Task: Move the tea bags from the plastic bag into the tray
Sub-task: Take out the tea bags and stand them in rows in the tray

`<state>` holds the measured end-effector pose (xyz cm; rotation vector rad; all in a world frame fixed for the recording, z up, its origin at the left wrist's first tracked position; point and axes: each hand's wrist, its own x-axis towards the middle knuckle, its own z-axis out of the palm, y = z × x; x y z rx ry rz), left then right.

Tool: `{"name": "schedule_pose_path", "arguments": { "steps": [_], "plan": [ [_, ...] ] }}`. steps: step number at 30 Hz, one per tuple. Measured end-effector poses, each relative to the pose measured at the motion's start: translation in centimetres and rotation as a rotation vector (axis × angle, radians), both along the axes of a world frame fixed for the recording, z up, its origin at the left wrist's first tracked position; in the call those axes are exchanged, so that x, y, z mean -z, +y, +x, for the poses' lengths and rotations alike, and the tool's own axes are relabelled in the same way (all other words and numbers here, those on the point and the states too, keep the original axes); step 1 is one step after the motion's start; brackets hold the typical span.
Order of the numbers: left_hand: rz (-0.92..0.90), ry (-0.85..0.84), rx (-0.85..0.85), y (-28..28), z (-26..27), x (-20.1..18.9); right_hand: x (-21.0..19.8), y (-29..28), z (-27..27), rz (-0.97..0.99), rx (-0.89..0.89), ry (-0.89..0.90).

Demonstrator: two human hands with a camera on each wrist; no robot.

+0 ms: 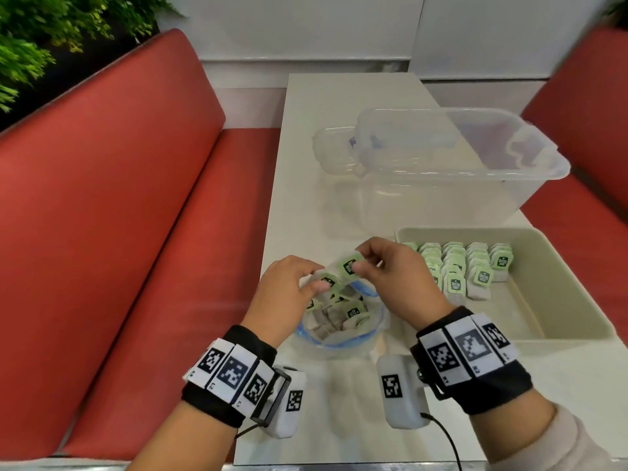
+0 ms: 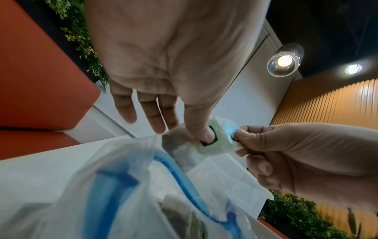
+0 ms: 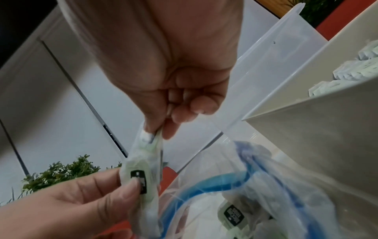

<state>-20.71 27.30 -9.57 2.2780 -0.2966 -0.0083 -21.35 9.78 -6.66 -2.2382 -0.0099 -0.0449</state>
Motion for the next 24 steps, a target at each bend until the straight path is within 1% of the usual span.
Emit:
{"name": "schedule_pose_path", "arguments": {
  "steps": [2,4,7,10,12,16,18,20,24],
  "plan": [
    [-0.06,0.001,-0.029,0.1,-0.1,-0.4,-0.3,-0.2,0.0,0.079,0.024,-0.02],
    [-0.065,0.014,-0.037,0.3,-0.2,-0.7,-0.7,-0.5,0.0,0.127,0.025,-0.027],
    [-0.036,-0.018,-0.022,0.5,-0.2,-0.8,-1.2,-1.1,-0.2,0.148,0.022,-0.036],
    [-0.058,-0.05,-0.021,0.0,-0.1,-1.1,-1.4,-1.9,-0.4,0.153,0.037,-0.047],
    [-0.071,-0.058,-0.015,-0.7,0.1,-1.8,-1.4,-2.6,-0.6,0.181,0.057,-0.055],
    [-0.217,-0.004,0.013,-3.1,0.4,-3.1,-1.8,-4.4,-1.0,0.25,0.103,-0.054],
    [-0.206,0.003,0.031,-4.7,0.7,-3.6,-2.2,-5.6,-1.2,0.275,0.125,-0.057],
    [-0.171,0.001,0.074,-6.5,1.0,-4.2,-2.5,-7.3,-1.5,0.251,0.155,-0.078],
    [-0.16,0.067,0.118,-10.6,2.0,-5.1,-2.7,-12.1,-2.3,0.135,0.197,-0.094]
  ]
}}
